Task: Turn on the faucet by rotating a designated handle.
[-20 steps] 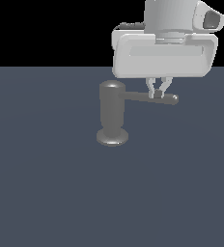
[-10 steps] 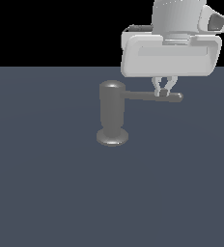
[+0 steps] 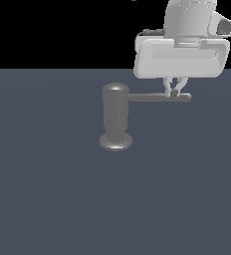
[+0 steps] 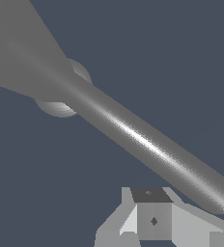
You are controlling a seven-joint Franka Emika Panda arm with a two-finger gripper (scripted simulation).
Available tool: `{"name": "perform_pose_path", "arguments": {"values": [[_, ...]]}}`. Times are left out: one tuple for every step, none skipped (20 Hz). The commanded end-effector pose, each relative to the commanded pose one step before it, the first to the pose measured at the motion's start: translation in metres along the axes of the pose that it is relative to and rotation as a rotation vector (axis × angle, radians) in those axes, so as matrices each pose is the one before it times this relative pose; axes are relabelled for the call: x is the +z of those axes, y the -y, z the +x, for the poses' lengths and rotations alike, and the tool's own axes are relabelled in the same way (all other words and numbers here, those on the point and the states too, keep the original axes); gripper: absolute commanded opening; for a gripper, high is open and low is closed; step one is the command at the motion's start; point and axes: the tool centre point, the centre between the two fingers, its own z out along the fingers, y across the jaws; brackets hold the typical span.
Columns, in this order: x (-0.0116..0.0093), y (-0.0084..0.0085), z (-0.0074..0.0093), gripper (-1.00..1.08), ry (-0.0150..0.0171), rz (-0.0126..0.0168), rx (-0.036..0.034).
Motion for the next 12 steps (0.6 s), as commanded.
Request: {"name": "perform_pose_path", "arguments": {"values": [[0.00404, -0.0035, 0.00864, -1.0, 0.00351, -0.00055, -0.00508], [0.00023, -0.00219, 0.00239, -1.0, 0.00045, 0.00011, 0.00051], [0.00033, -0.00229, 0.00239, -1.0, 0.00064, 0.00016, 0.00072], [0.00023, -0.00217, 0.00238, -1.0, 0.00045, 0.00011, 0.00051], [0.00033, -0.00228, 0.00237, -1.0, 0.00064, 0.00016, 0.00072], [0.00033, -0.00228, 0.00237, -1.0, 0.00064, 0.00016, 0.00072], [0.00033, -0.00227, 0.00236, -1.0, 0.00064, 0.00016, 0.00072], [0.00033, -0.00226, 0.00235, -1.0, 0.00064, 0.00016, 0.00072], [0.00022, -0.00214, 0.00234, -1.0, 0.00045, 0.00011, 0.00051], [0.00022, -0.00213, 0.00234, -1.0, 0.00045, 0.00011, 0.00051], [0.00033, -0.00224, 0.00232, -1.0, 0.00064, 0.00016, 0.00072], [0.00033, -0.00224, 0.00232, -1.0, 0.00064, 0.00016, 0.00072]]}}
